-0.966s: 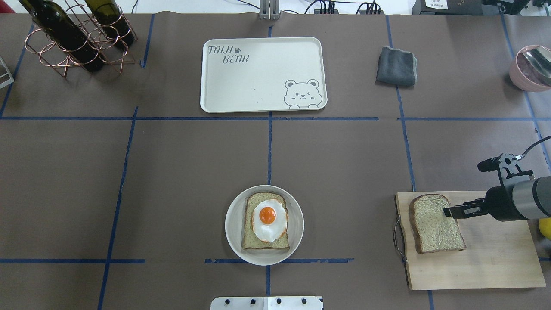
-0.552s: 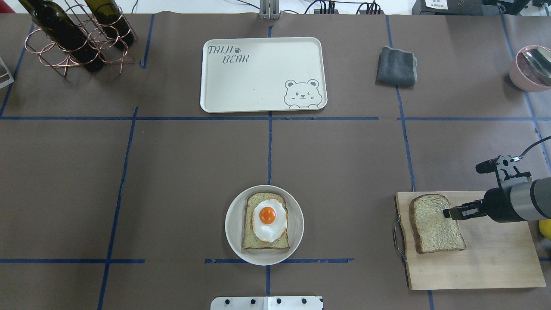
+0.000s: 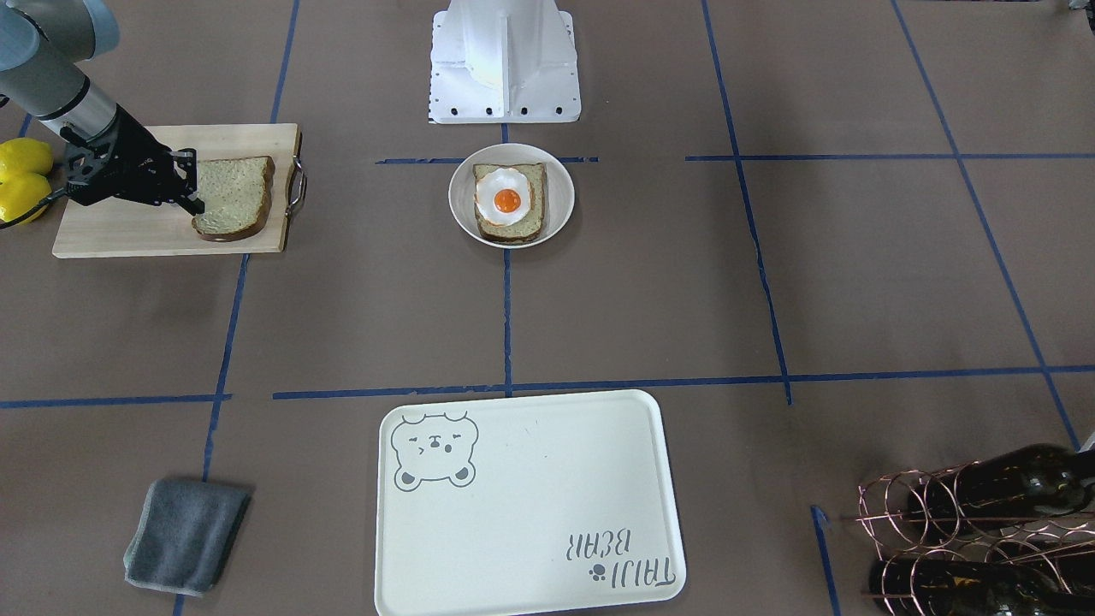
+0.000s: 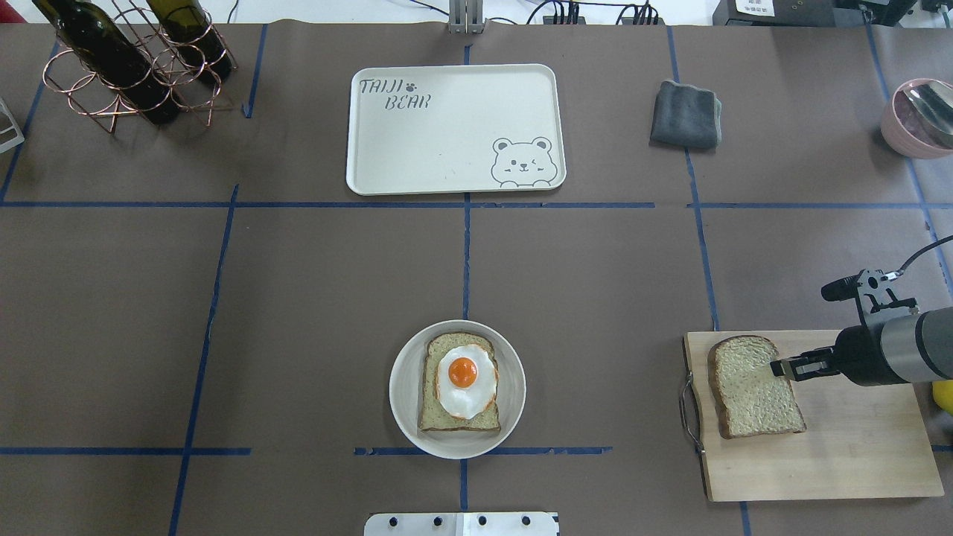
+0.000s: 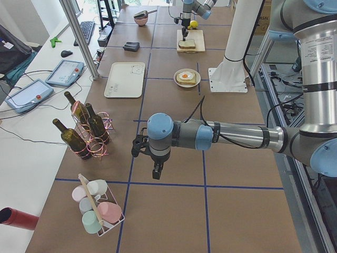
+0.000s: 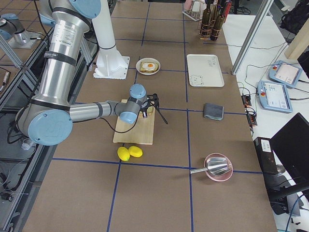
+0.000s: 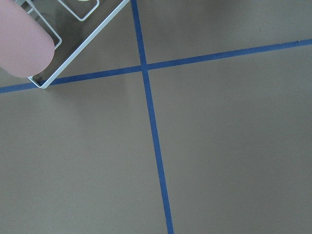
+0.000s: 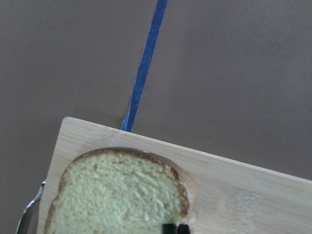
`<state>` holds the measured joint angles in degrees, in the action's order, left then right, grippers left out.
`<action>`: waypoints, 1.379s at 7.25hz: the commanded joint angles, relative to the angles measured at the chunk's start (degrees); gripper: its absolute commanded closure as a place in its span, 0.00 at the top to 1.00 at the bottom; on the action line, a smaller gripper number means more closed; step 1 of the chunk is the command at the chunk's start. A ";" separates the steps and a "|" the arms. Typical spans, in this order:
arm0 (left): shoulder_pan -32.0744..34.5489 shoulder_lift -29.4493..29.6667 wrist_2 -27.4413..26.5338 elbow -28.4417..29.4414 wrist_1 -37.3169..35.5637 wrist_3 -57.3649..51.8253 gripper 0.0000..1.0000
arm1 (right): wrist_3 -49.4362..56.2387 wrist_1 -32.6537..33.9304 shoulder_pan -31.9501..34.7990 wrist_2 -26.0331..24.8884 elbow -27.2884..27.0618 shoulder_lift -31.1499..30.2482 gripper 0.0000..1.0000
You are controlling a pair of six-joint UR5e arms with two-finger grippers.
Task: Make sandwich and place on tray
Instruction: 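Close the right gripper on the edge of the bread slice, then lift the bread slice with the right gripper and carry it over the plate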
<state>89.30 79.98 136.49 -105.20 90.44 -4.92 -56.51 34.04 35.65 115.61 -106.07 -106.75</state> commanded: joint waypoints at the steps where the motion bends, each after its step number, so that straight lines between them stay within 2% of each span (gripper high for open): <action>1: 0.00 0.00 0.00 -0.18 0.00 0.00 1.00 | 0.00 -0.03 0.21 -0.82 -0.36 -0.13 0.00; 4: 0.00 0.09 0.00 -0.19 0.00 0.00 1.00 | 0.00 0.06 1.78 3.03 -4.22 -0.22 0.00; 6: 0.00 0.09 0.00 -0.27 0.00 0.00 1.00 | -3.84 0.15 1.71 3.22 -5.99 1.44 0.00; 8: 0.00 0.09 0.00 -0.18 0.00 0.00 1.00 | -10.87 1.10 1.44 3.13 -5.90 7.66 0.00; 10: 0.00 0.09 0.00 -0.10 0.09 0.00 1.00 | -14.13 10.99 0.40 2.69 -6.08 19.15 0.00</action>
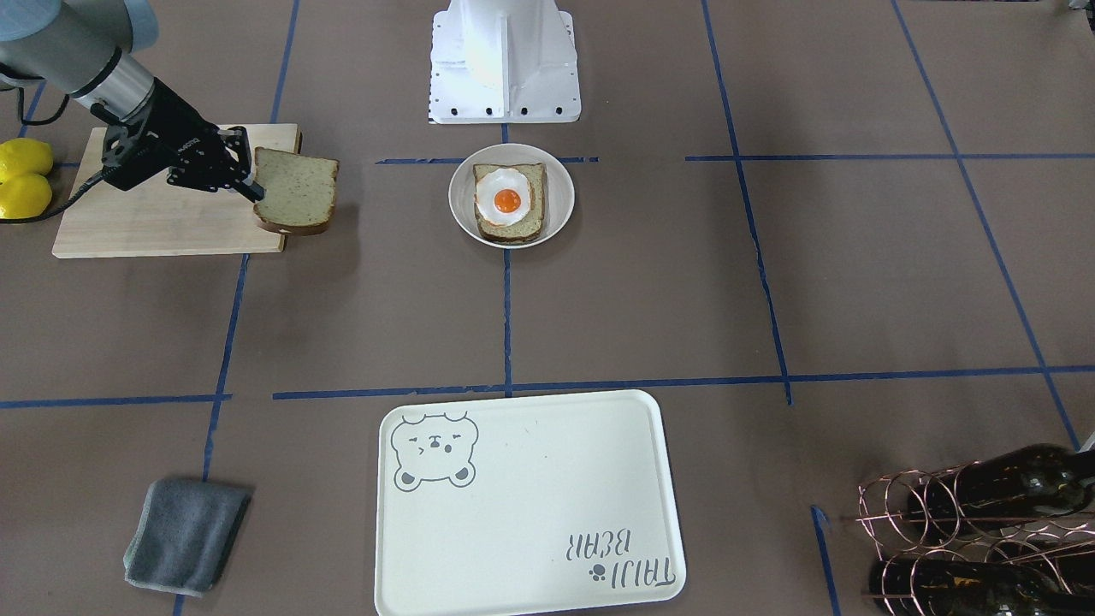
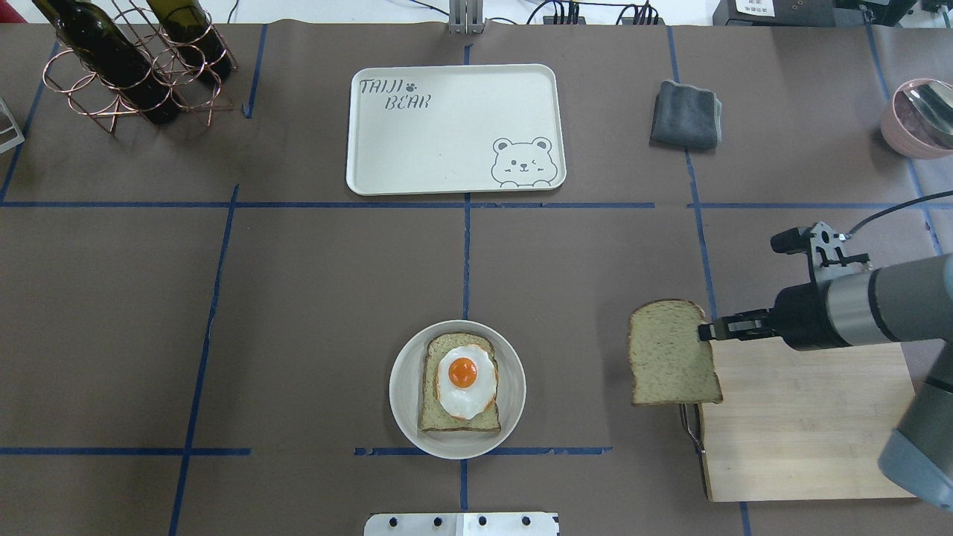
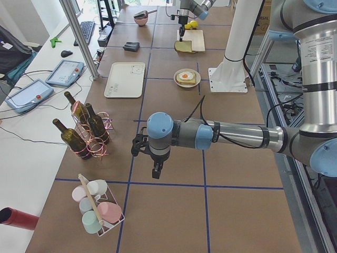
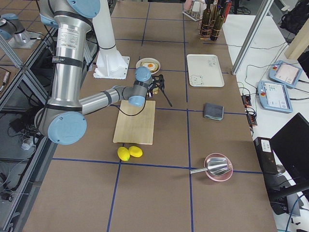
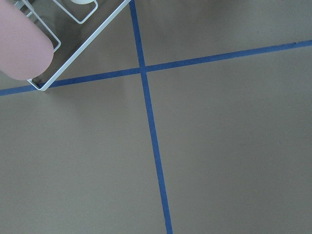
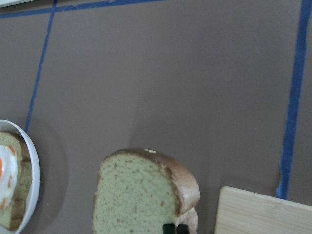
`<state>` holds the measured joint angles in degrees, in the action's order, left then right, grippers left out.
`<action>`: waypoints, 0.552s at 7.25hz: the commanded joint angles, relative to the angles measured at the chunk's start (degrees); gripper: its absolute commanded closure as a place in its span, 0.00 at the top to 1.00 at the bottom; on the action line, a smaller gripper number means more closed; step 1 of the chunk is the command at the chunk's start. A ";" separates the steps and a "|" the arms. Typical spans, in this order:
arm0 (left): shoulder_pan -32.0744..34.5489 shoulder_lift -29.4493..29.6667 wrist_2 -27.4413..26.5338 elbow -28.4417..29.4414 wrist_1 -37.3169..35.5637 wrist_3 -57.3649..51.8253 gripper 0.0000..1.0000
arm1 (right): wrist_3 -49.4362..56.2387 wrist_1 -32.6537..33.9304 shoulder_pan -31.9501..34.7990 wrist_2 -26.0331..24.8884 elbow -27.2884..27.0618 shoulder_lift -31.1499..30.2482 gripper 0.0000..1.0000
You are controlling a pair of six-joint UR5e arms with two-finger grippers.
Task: Make sandwich and place on tray
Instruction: 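Lift the bread slice with the right gripper and carry it over the plate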
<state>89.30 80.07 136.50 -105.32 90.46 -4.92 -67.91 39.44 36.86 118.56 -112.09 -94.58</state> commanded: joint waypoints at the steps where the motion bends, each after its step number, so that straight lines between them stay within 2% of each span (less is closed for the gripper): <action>1: 0.00 0.00 0.00 0.03 0.07 0.00 1.00 | -5.36 10.09 -1.95 -0.43 -0.06 12.61 0.00; 2: 0.00 0.17 0.00 0.03 0.07 0.00 1.00 | -5.48 14.49 -3.88 -1.13 -0.06 17.54 0.00; 4: 0.00 0.26 0.00 0.29 0.07 0.00 1.00 | -5.48 22.76 -12.90 -9.27 0.73 26.43 0.00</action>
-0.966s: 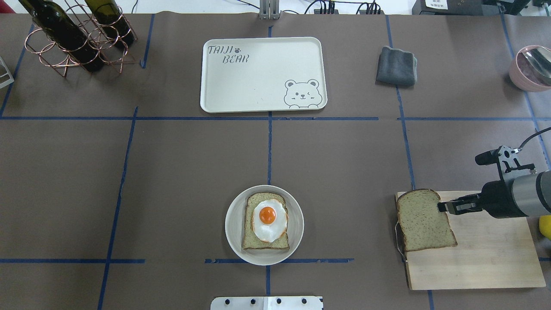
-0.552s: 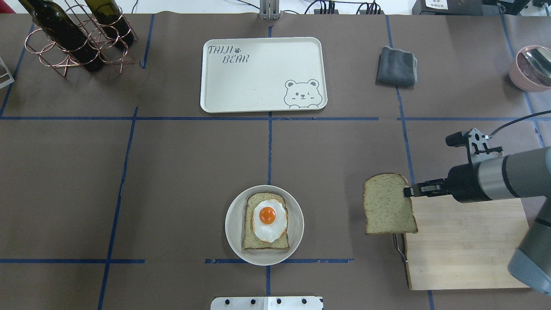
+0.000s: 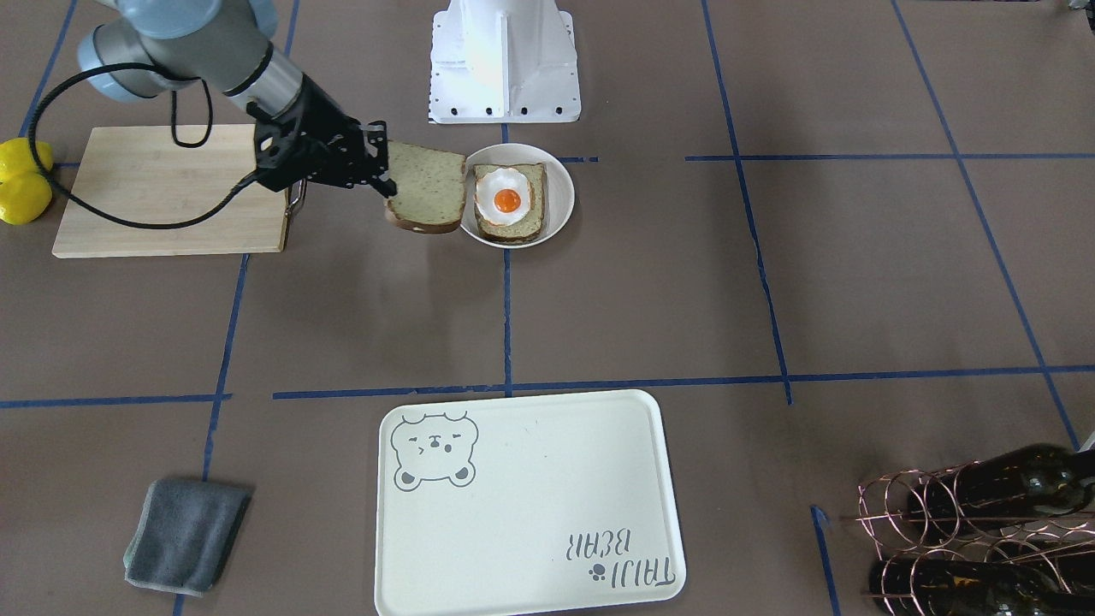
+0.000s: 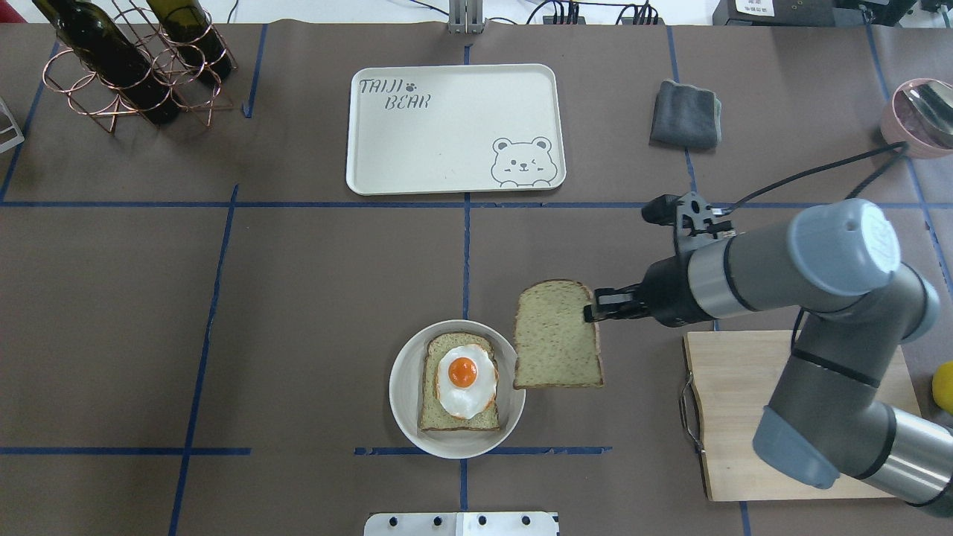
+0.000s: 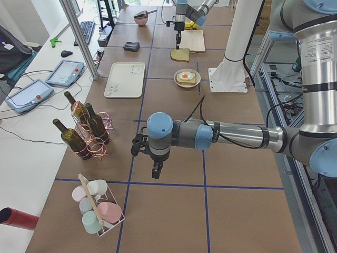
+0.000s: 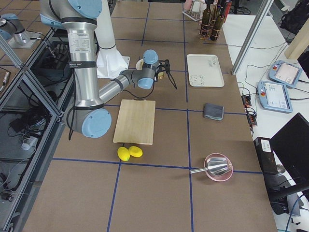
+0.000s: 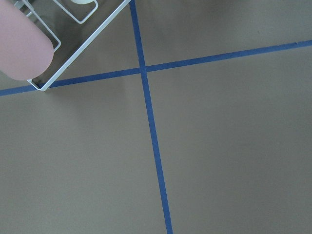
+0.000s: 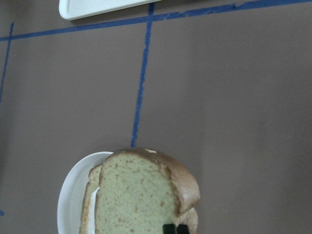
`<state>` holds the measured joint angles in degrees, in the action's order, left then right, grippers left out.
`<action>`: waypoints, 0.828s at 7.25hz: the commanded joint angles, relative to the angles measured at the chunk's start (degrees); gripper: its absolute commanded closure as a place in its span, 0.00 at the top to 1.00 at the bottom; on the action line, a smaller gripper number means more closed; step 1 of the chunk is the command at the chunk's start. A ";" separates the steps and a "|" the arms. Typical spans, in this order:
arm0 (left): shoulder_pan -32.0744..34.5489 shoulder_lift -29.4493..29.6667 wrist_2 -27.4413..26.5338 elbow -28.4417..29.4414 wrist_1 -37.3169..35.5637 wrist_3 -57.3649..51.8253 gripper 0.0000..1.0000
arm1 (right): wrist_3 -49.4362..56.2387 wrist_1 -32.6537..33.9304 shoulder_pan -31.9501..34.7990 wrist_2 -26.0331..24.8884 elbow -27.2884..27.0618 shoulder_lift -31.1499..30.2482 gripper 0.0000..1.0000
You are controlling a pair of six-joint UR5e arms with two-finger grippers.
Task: Make sandwich and place on tray
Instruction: 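Lift the bread slice with the right gripper and carry it over the plate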
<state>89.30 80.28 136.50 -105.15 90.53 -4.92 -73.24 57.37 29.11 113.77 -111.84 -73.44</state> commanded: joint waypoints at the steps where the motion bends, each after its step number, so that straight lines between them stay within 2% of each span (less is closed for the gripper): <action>1: 0.00 0.13 0.00 0.12 0.00 0.00 1.00 | -0.15 5.99 -7.55 -7.22 1.36 6.98 0.00; 3: 0.00 0.14 0.00 0.12 0.00 0.00 1.00 | -0.15 6.00 -8.98 -9.26 3.99 7.96 0.00; 6: 0.00 0.22 0.00 0.04 0.00 0.00 1.00 | 0.29 6.00 -8.90 -9.79 4.97 7.87 0.00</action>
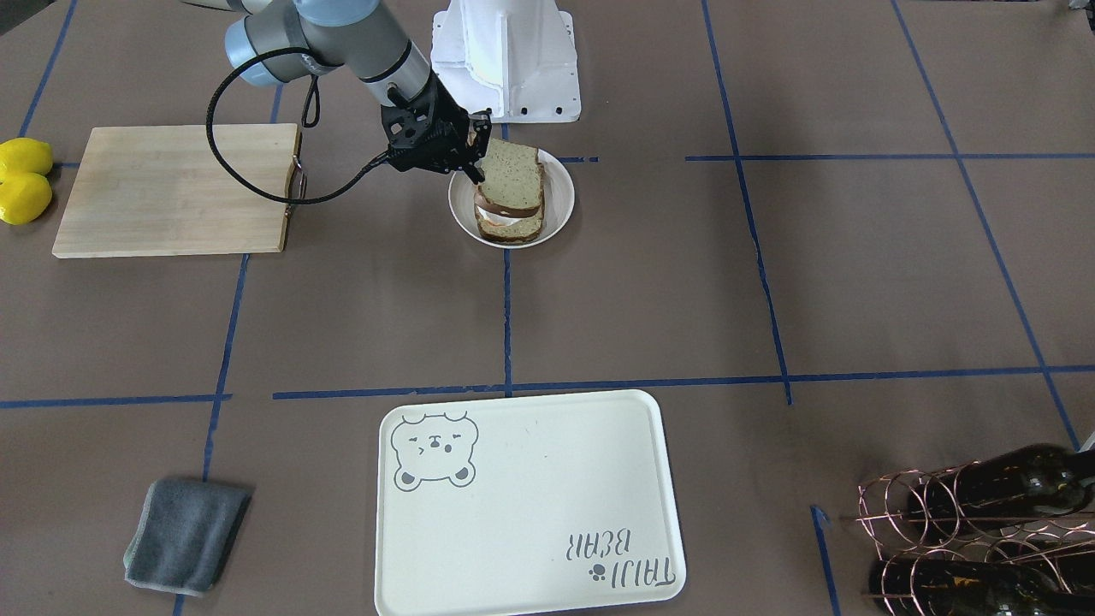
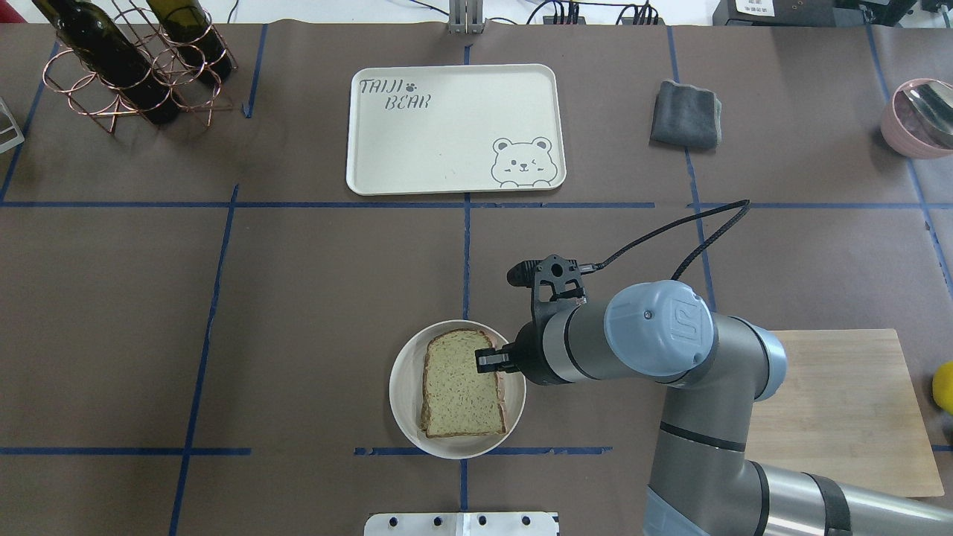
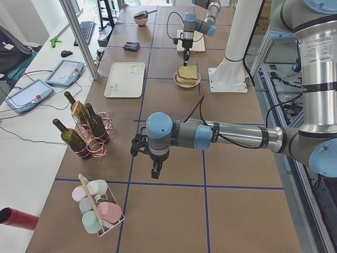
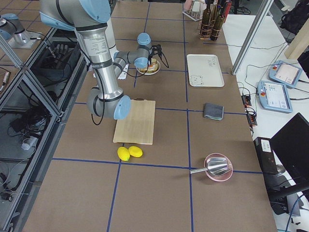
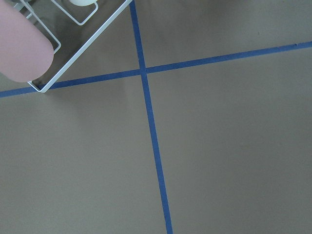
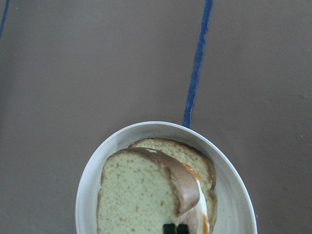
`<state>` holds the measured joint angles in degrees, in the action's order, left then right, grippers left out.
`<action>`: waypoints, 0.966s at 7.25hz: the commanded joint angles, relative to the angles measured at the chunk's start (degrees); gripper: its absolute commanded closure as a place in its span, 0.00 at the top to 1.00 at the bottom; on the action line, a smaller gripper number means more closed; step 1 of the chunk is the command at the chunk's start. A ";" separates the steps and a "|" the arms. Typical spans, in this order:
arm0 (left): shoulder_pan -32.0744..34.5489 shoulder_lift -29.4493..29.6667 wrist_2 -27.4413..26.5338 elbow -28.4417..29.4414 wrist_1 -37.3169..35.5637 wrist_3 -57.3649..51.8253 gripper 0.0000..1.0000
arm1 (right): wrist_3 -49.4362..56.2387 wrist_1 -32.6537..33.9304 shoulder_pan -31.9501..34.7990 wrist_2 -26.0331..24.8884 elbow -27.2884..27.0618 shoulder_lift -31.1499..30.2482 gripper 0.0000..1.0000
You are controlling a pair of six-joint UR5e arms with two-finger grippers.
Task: Make sandwich and place on tray
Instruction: 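Lift the bread slice with the right gripper and carry it over the plate, then lower the bread onto the egg toast and open the right gripper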
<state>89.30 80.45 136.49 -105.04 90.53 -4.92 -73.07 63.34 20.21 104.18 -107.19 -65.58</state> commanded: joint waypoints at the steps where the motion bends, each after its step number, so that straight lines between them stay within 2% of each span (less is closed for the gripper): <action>1: 0.00 0.06 0.00 -0.08 0.00 0.00 1.00 | 0.04 0.03 -0.08 -0.99 0.48 0.10 0.00; 4: 0.00 0.06 0.00 -0.16 0.00 0.00 1.00 | -0.23 0.03 -0.09 -1.96 1.36 0.45 0.00; 5: 0.00 0.06 0.00 -0.25 0.00 0.00 1.00 | -0.23 0.03 -0.09 -2.14 1.37 0.36 0.10; 6: 0.00 0.06 0.00 -0.25 0.00 0.00 1.00 | -0.31 0.12 -0.17 -2.23 1.37 0.45 0.59; 7: 0.00 0.06 0.00 -0.25 0.00 0.00 1.00 | -0.31 0.12 -0.26 -2.84 1.37 0.28 1.00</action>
<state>89.30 80.51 136.49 -105.28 90.53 -4.92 -73.36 63.43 20.03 101.88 -105.85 -65.19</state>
